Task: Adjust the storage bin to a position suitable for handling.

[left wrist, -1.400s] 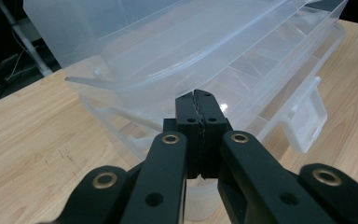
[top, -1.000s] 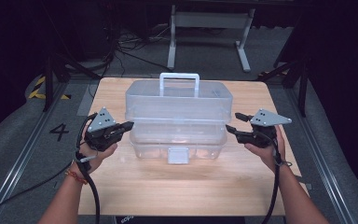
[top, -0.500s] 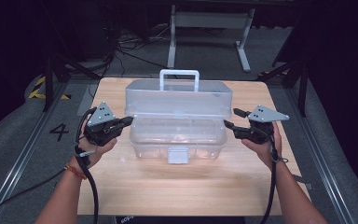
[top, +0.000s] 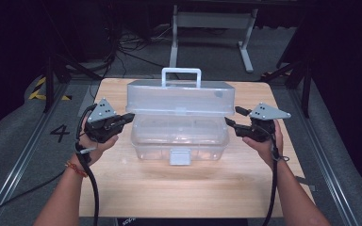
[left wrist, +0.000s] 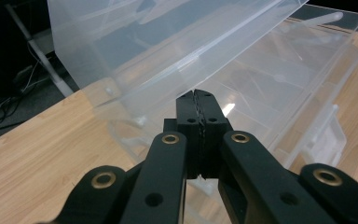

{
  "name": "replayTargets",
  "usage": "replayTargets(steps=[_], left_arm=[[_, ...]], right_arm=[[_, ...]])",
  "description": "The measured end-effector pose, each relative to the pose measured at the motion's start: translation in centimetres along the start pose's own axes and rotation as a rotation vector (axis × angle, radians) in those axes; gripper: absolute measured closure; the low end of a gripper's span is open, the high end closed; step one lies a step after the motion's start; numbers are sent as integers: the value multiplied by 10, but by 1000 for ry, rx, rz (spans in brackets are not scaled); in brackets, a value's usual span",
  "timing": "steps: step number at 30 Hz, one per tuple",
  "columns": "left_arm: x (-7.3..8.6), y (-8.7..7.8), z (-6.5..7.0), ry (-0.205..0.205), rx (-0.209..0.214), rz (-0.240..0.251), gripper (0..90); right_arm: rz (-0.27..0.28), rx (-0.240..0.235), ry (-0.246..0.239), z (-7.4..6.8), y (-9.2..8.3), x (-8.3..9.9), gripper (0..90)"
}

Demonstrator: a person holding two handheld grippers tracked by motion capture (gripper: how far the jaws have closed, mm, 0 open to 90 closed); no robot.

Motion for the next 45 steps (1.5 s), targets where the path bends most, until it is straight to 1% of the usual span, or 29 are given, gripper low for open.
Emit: replayTargets(steps=[5,6,7,10,12,15,18,23,25,28,29,30,31,33,34,35,37,41,43,45], left_arm=[[-2,1,-3,-4,-2,8,899],[-3,1,-3,-7,-4,12,899],[-4,2,-4,-3,-7,8,899],[-5,3,-5,1,-7,6,899],[-6,3,-5,-1,-9,7,899],[-6,4,-6,4,-17,3,899],[-7,4,-7,0,-18,6,898],[-8,3,-10,-10,-24,14,896],[-8,2,-13,-15,-30,17,890],[-7,0,-14,-10,-39,14,882],[-7,-2,-15,-8,-45,18,878],[-7,-2,-15,-8,-45,18,872],[-6,-5,-15,-10,-54,26,864],[-5,-8,-16,-12,-58,30,855],[-4,-10,-16,-12,-56,27,850],[-3,-12,-16,-15,-66,32,840],[2,-17,-16,-20,-65,34,828],[15,-25,-17,-21,-75,30,813],[23,-27,-16,-25,-77,22,807],[33,-28,-14,-24,-80,2,790]], right_arm=[[8,16,-7,3,1,-4,443],[6,16,0,3,1,-4,444],[13,28,-1,5,2,-5,451],[20,32,4,6,3,-6,464],[37,47,7,7,3,-9,484],[53,56,13,9,3,-12,496],[56,62,12,10,3,-14,505],[64,90,12,12,3,-18,544],[70,101,-1,12,4,-20,570],[73,114,-19,10,6,-22,604],[75,124,-28,10,7,-22,627],[75,124,-28,10,7,-22,627],[79,142,-23,9,10,-24,635],[78,150,-21,9,11,-24,634],[80,160,-13,10,12,-25,648],[79,164,-7,11,14,-25,646],[87,175,4,13,15,-26,656],[91,186,11,14,16,-29,673],[89,188,12,15,16,-30,677],[87,193,8,17,16,-32,681]])
Point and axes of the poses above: each handheld gripper's, and its own axes: y roughly forward along the jaws, x roughly out of its underside, z roughly to its right, the point moved 6 cm from there along y, roughly forward along the jaws, and after that the axes turned 2 degrees about -y, right-handed, at the moved point
